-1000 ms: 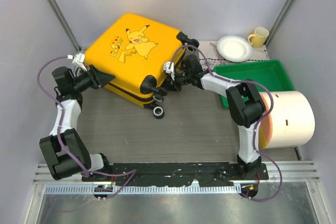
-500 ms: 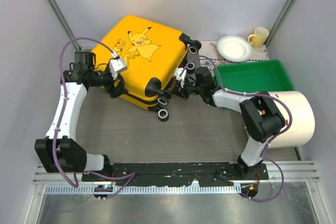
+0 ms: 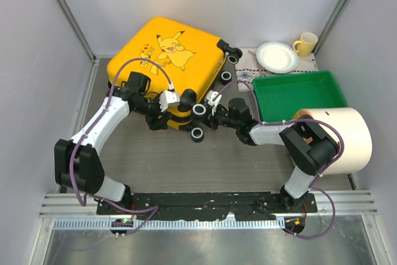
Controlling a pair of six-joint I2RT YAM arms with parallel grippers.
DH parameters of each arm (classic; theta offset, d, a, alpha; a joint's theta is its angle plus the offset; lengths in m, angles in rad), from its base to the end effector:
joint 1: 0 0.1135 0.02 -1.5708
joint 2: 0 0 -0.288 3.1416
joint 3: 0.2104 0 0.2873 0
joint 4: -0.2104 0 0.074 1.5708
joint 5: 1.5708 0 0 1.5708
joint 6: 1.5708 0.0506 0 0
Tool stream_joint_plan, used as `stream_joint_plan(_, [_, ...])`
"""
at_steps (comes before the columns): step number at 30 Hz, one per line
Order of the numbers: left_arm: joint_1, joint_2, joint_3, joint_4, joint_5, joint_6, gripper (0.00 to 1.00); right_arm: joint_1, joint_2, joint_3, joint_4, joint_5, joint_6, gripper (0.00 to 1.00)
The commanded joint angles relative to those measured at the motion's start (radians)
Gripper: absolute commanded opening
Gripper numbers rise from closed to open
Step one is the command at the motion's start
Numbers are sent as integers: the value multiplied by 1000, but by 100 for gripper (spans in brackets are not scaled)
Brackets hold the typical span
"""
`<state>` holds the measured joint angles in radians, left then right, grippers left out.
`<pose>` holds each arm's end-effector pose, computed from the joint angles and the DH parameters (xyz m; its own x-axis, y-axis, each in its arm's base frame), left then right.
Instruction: Open, take out, and arrange the luggage
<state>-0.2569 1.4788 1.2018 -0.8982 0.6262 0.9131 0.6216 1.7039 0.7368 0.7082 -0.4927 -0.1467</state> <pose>0.3063 -0.1111 0.2750 -0.2098 0.7181 -0.6636 0.9657 0.2584 -0.0256 0.2964 0.2418 0.1714 -0.0766 -0.2133 -0.9740 -0.9057 0.4234 -0.0215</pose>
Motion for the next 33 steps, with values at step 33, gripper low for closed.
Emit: stream_joint_plan(33, [-64, 46, -160, 611, 7, -634, 50, 445, -11, -177, 619, 477, 2, 1])
